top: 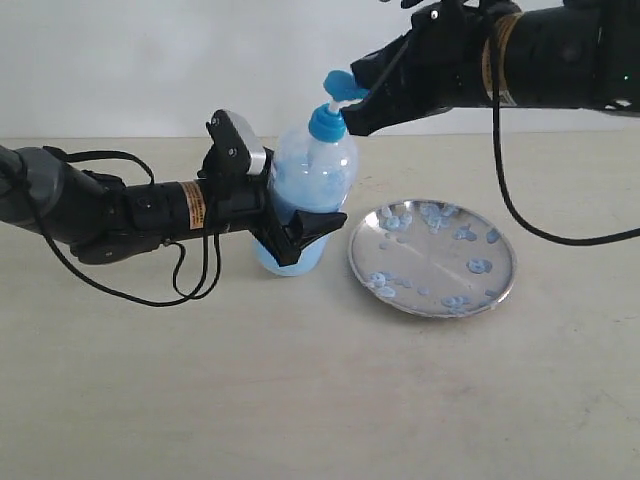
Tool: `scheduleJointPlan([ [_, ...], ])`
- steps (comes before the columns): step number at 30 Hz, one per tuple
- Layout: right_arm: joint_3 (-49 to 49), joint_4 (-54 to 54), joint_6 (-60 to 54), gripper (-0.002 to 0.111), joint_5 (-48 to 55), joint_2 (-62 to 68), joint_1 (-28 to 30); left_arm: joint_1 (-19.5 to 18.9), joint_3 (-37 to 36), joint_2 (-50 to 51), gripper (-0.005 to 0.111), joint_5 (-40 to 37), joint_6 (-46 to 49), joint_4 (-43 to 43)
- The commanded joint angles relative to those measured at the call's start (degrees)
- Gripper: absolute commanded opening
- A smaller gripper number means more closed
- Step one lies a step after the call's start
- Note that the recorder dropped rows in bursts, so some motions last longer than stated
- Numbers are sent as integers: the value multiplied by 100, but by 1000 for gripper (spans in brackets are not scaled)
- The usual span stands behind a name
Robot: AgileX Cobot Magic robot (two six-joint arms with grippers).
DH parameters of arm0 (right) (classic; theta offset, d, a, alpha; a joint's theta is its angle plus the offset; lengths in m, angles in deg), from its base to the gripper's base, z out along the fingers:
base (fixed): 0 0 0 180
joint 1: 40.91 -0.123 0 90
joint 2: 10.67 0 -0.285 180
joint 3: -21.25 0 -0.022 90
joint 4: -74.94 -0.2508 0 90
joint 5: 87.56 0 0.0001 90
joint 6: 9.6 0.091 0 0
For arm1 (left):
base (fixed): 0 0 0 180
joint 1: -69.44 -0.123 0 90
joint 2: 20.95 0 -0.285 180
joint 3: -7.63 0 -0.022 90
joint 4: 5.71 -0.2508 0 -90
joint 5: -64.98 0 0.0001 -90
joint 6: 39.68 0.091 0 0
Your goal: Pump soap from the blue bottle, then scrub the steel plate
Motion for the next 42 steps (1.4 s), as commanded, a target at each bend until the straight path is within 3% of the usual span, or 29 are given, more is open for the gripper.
scheduleJointPlan([
  [1,245,165,-352,0,859,-449,13,19,31,76,4,116,-444,1096],
  [12,197,216,-817,0,1600,-3365,13,6,31,563,4,1039,-745,1066],
  [16,-393,199,-686,0,1834,-4435,13,6,12,563,4,1059,-745,891],
  [20,-1606,119,-2,0,1954,-5292,13,6,12,563,5,1034,-733,890],
  [24,-2981,18,864,0,1817,-5675,13,6,12,563,26,1034,-731,860],
  [26,-3584,18,1214,0,1650,-5675,13,6,12,563,44,1034,-731,751],
  [30,-4374,3,1678,0,1412,-5650,13,6,12,563,93,799,-894,644],
  [32,-4471,3,1773,0,1423,-5663,13,6,12,563,106,433,-1005,644],
  [35,-4470,3,1784,0,1507,-5663,13,6,12,563,110,16,-1005,631],
  [42,-4470,3,1784,0,1735,-5663,13,6,12,362,110,24,-1005,540],
])
